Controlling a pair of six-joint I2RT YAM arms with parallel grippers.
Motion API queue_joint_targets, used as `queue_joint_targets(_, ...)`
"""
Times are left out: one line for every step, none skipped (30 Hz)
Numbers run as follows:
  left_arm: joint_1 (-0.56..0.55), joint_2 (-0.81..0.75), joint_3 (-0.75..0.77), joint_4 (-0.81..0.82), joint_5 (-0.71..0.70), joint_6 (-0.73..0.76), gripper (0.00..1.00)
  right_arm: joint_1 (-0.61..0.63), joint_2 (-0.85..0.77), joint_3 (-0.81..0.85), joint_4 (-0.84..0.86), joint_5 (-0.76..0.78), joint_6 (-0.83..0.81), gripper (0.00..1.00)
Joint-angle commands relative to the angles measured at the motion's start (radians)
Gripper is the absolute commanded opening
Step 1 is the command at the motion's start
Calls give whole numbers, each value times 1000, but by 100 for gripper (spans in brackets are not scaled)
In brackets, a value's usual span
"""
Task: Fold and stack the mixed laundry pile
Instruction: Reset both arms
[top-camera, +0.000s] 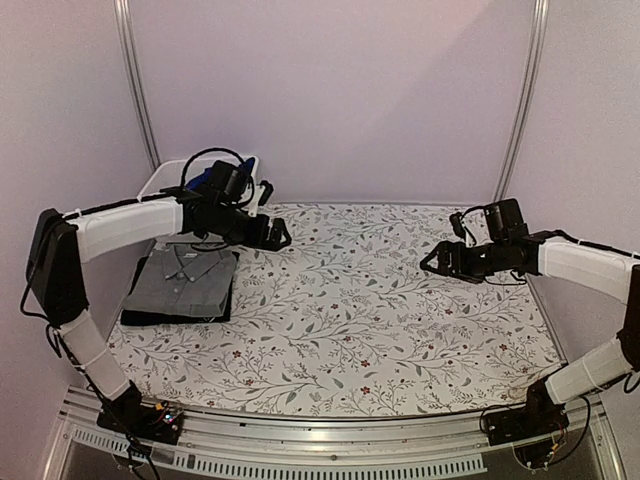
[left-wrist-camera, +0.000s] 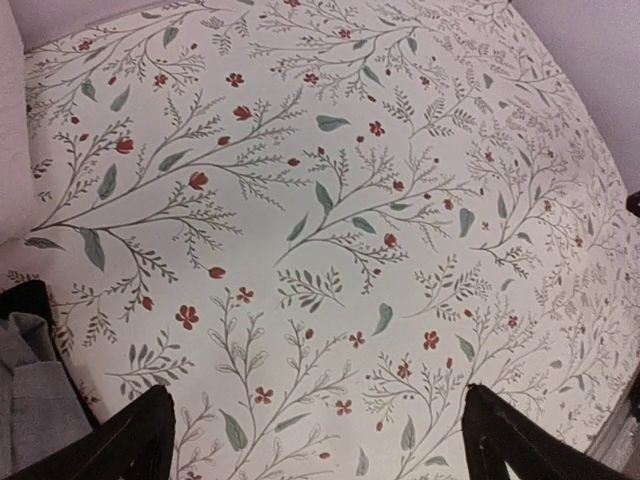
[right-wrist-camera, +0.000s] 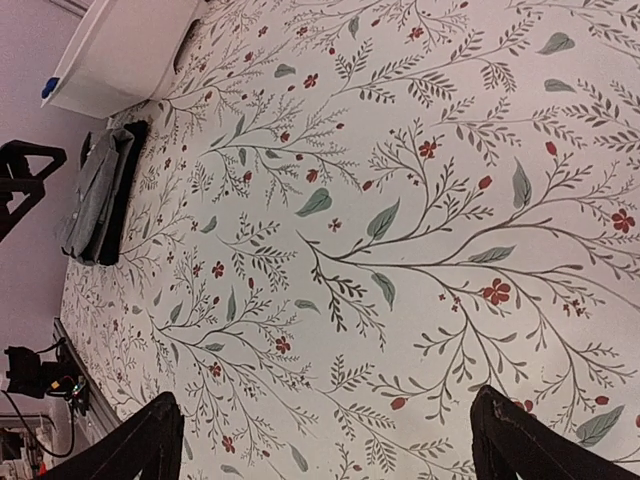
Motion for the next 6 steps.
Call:
queue_joint_targets(-65, 23, -62, 90, 34, -71, 100, 2, -39, -70, 86, -99, 82, 99)
queue_joint_targets(-76, 32, -63, 88, 38, -76, 100, 1, -41, -81, 93, -104, 91, 99)
queue_joint_targets(-83, 42, -62, 87, 46, -80, 100, 1, -43, -88, 95, -105, 94, 99)
queue_joint_targets(-88, 47, -63, 88, 48, -85, 100, 1, -43, -89, 94, -106, 96, 99)
queue_joint_targets(-89, 51, -62, 93, 46, -91, 100, 2, -43, -88, 93, -105, 96, 99)
queue_joint_targets(-90, 52, -57, 93, 37, -97, 100, 2, -43, -87, 93, -106, 95, 99)
